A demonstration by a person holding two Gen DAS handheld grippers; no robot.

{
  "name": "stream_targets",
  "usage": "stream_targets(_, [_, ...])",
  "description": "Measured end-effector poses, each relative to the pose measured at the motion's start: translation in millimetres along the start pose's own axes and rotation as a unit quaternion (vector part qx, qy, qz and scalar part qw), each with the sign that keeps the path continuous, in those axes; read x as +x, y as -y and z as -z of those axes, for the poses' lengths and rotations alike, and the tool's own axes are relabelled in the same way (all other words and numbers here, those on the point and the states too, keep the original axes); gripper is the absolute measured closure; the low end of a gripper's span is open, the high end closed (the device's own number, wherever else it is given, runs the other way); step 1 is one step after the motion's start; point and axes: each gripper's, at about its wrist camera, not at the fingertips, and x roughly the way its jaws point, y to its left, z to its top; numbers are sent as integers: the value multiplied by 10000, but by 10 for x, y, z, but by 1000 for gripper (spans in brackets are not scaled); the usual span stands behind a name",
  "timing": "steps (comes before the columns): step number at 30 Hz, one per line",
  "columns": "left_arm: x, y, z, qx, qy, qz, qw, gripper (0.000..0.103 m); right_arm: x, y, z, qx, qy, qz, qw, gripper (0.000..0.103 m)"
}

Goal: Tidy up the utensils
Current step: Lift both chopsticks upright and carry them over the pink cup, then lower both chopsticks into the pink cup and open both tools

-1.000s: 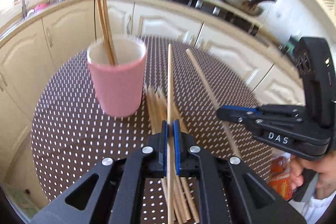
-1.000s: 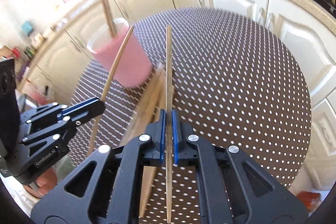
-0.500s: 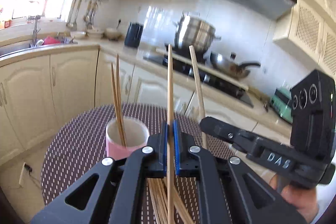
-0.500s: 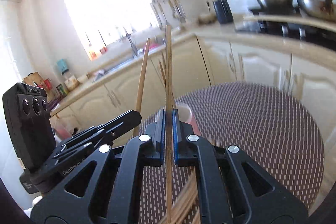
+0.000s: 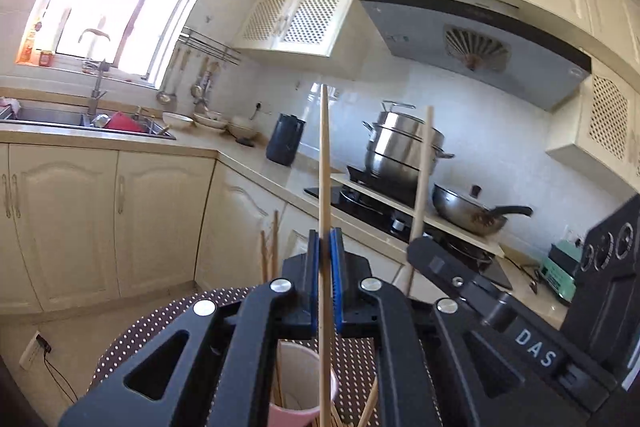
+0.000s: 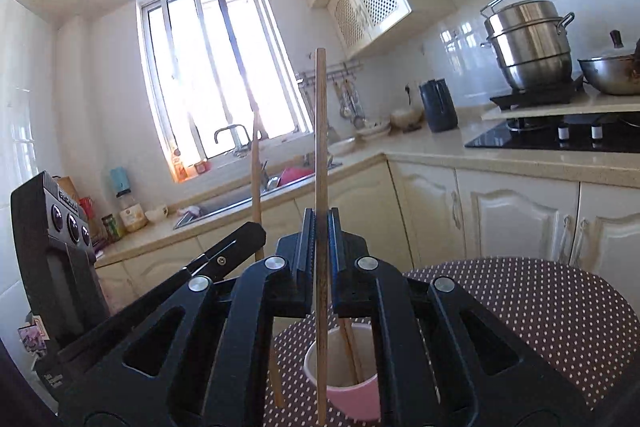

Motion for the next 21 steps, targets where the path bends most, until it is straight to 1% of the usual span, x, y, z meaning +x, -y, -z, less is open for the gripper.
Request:
stream_targets(4, [221, -96, 12, -64, 59, -67, 9999, 97, 165, 69, 26, 2, 157, 81, 9998, 97])
stream_targets(7, [377, -181, 50, -123, 97, -242, 9996, 97, 260, 140, 68, -23, 229, 166, 9996, 97])
stream_targets(10, [491, -273, 114, -211, 95, -327, 9992, 97, 339, 200, 113, -72, 227, 231, 9995, 97])
stream_targets(16, [605, -357, 273, -129, -7, -438, 9990, 97, 415, 228, 267, -134, 39, 170, 9998, 97])
stream_targets(21, [561, -369, 395, 12, -104, -476, 9988, 97, 322, 147, 378, -401, -102, 145, 9990, 97])
